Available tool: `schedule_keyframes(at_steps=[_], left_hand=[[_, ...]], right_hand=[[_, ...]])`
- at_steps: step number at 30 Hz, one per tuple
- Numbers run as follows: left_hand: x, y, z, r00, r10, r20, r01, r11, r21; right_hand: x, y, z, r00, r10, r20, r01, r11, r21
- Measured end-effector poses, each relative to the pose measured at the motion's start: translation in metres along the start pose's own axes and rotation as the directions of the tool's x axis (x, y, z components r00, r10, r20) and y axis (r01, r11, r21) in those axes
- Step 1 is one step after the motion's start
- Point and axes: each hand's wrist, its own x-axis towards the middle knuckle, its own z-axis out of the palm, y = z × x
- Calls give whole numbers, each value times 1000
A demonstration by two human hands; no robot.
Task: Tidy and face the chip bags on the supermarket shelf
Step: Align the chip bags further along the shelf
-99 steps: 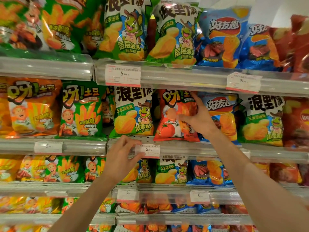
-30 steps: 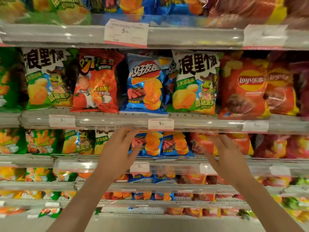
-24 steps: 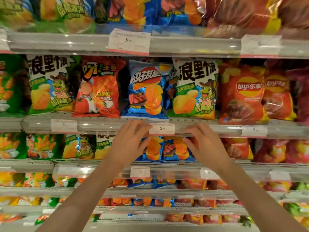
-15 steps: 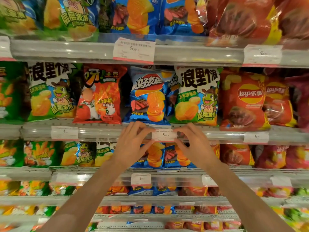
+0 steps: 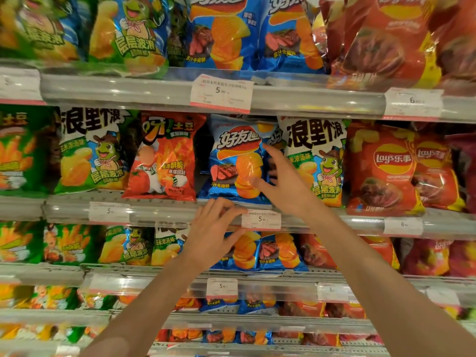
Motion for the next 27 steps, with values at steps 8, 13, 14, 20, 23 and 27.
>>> schedule_keyframes(at_steps=[8, 13, 14, 20, 23, 27], left_hand=[[-2, 1, -3, 1000, -13, 23, 13, 1000, -18], [0, -1, -1, 1000, -21, 14, 21, 1000, -11], [0, -2, -1, 1000, -20, 9, 20, 1000, -12], [-1, -3, 2, 1000, -14, -8, 14, 1000, -4], [0, -2, 2, 1000, -20, -7, 20, 1000, -3], [0, 1, 2, 999, -35, 2, 35, 999, 11]], right_hand=[[35, -4, 21, 995, 65, 82, -72, 994, 84], [29, 1, 20, 1000, 9, 23, -12, 988, 154], [28, 2, 20, 1000, 10, 29, -15, 986, 168], [26, 3, 22, 998, 0, 62, -11, 985, 173], [23, 2, 23, 996, 2, 88, -17, 986, 165], [9, 0, 21, 998, -22, 61, 17, 997, 81]])
